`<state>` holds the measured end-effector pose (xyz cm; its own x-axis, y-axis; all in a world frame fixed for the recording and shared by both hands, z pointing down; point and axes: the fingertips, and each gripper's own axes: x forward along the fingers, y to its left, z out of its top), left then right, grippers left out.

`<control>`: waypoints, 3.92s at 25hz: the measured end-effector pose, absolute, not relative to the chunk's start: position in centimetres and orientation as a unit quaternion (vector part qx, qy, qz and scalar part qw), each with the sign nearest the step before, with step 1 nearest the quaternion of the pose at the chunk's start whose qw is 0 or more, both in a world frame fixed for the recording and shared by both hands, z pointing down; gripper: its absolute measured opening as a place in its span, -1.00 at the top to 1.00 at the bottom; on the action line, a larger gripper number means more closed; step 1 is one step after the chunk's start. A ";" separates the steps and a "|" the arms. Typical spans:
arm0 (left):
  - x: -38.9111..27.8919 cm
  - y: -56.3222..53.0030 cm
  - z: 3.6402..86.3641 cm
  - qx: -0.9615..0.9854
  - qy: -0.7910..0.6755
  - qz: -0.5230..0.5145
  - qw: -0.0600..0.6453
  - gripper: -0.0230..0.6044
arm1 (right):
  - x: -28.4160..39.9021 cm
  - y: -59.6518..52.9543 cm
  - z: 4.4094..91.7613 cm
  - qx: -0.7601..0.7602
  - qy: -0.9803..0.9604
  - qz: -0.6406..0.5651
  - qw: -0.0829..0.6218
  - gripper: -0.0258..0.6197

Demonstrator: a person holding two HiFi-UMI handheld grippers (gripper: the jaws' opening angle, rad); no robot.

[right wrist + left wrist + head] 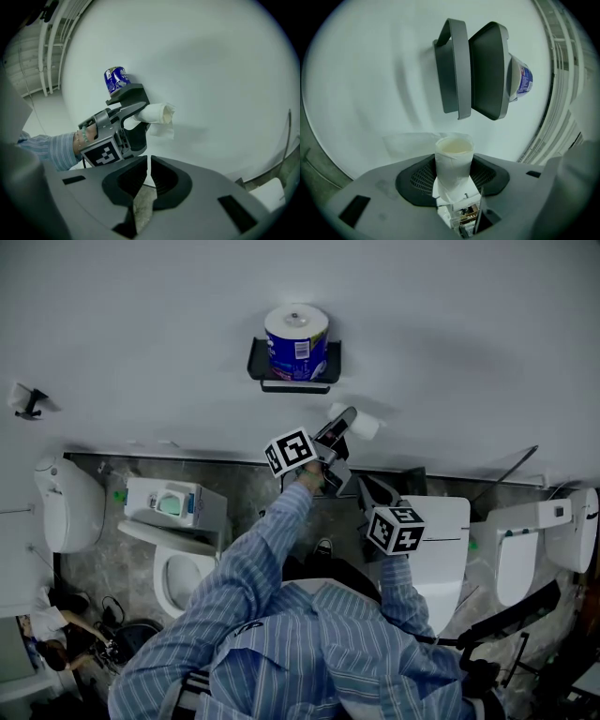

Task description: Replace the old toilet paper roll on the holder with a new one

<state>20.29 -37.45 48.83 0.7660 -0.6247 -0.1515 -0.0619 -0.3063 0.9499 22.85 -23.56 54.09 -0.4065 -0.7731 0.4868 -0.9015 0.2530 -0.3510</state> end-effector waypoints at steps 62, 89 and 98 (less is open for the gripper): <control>-4.8 -25.9 47.6 0.900 -0.351 -0.032 0.255 0.28 | 10.3 -41.3 31.8 0.600 -0.790 0.113 0.055 -0.23; -1.5 -27.0 48.6 0.907 -0.329 -0.010 0.261 0.28 | 9.7 -44.4 32.4 0.494 -0.859 0.079 0.106 -0.43; -0.3 -27.3 48.6 0.908 -0.327 -0.006 0.262 0.28 | 9.7 -44.2 31.9 0.500 -0.859 0.053 0.102 -0.43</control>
<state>-0.33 -27.34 48.58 0.7860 -0.5972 0.1599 -0.5907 -0.6491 0.4793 9.69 -44.20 31.86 -0.4803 -0.8471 0.2275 -0.8687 0.4953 0.0100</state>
